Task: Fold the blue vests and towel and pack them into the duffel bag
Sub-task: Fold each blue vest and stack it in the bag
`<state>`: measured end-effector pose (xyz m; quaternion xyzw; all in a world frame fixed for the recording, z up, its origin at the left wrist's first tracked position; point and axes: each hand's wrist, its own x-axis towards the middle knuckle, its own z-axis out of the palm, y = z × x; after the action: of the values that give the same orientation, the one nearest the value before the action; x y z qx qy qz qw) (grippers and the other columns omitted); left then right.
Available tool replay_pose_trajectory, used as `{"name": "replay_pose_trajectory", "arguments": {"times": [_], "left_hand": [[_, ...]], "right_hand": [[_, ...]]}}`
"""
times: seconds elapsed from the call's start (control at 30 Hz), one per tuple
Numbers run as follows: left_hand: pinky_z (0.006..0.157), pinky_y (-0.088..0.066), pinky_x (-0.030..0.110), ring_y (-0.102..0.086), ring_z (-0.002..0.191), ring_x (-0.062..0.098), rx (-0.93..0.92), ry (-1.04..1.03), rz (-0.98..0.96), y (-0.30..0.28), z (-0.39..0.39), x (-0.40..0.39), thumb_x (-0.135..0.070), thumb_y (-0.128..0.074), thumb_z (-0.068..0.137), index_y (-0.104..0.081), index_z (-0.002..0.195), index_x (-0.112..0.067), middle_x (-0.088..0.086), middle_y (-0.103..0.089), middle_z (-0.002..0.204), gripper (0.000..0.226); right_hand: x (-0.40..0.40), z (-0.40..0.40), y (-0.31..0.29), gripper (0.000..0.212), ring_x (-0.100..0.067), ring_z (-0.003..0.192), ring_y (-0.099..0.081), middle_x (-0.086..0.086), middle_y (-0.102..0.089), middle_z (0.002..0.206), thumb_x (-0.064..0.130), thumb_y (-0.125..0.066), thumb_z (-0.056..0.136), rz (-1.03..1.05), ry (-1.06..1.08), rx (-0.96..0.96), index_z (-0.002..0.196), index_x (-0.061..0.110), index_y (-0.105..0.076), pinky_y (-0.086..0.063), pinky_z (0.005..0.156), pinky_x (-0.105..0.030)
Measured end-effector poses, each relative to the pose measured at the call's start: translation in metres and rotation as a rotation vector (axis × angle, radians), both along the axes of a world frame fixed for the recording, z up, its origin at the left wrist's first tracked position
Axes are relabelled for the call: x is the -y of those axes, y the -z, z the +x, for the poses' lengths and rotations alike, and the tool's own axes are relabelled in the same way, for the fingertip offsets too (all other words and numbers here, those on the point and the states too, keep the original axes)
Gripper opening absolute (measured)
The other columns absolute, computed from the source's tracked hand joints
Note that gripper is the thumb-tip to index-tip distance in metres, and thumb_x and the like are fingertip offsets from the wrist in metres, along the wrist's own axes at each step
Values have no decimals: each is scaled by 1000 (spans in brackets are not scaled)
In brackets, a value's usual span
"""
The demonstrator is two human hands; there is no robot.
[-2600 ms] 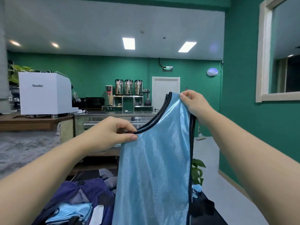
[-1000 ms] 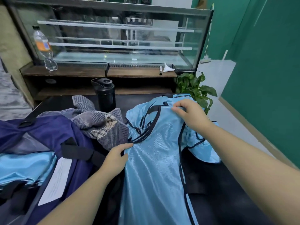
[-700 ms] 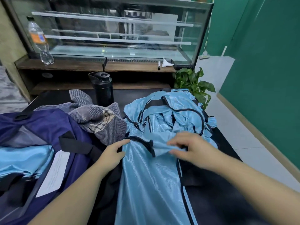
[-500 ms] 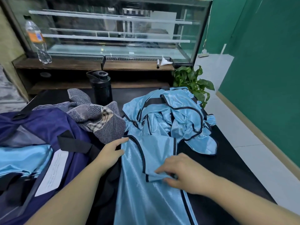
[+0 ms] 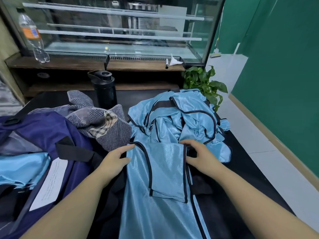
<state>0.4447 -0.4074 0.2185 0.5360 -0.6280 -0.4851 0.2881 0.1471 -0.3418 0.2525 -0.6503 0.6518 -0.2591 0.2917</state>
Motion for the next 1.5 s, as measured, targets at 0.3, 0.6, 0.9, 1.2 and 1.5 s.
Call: {"name": "replay_pose_trajectory", "arguments": {"times": [0.3, 0.6, 0.9, 1.2, 1.5], "left_hand": [[106, -28, 21, -44, 127, 5, -20, 7, 37, -5, -2, -3, 4, -58, 87, -59, 122, -30, -9, -54, 133, 49], [84, -49, 32, -61, 98, 22, -23, -144, 160, -20, -23, 3, -13, -71, 84, -43, 123, -11, 11, -62, 113, 47], [42, -30, 20, -37, 48, 13, 137, -98, 317, -72, -37, 12, -25, -67, 89, -46, 68, -13, 2, -43, 62, 32], [70, -60, 38, -71, 84, 38, -236, -49, 430, -101, -62, -13, -26, -38, 103, -48, 113, -14, -6, -24, 129, 18], [83, -48, 34, -63, 98, 17, -190, -52, 46, -82, -51, -50, -17, -41, 101, -55, 94, -28, 2, -57, 95, 19]], "right_hand": [[11, 18, -13, 11, -14, 77, -59, -4, -65, 87, 17, -50, 96, -7, 295, 299, 89, 22, -57, -48, 72, -29], [-5, 23, -23, 26, -5, 88, -61, 9, -65, 103, 42, -60, 90, 315, 275, 397, 105, 20, -61, -47, 77, -22], [-17, 0, -49, 12, -1, 50, -57, 8, -61, 61, 25, -68, 88, 230, 227, 337, 79, 18, -63, -42, 48, -13], [-38, -21, -78, 16, -10, 41, -51, -2, -52, 61, 22, -69, 87, 139, 282, 220, 88, 7, -64, -42, 42, -22], [-69, -19, -64, 14, -9, 80, -66, 9, -68, 96, 12, -69, 86, -62, 300, 144, 97, 20, -71, -54, 71, -22]]}}
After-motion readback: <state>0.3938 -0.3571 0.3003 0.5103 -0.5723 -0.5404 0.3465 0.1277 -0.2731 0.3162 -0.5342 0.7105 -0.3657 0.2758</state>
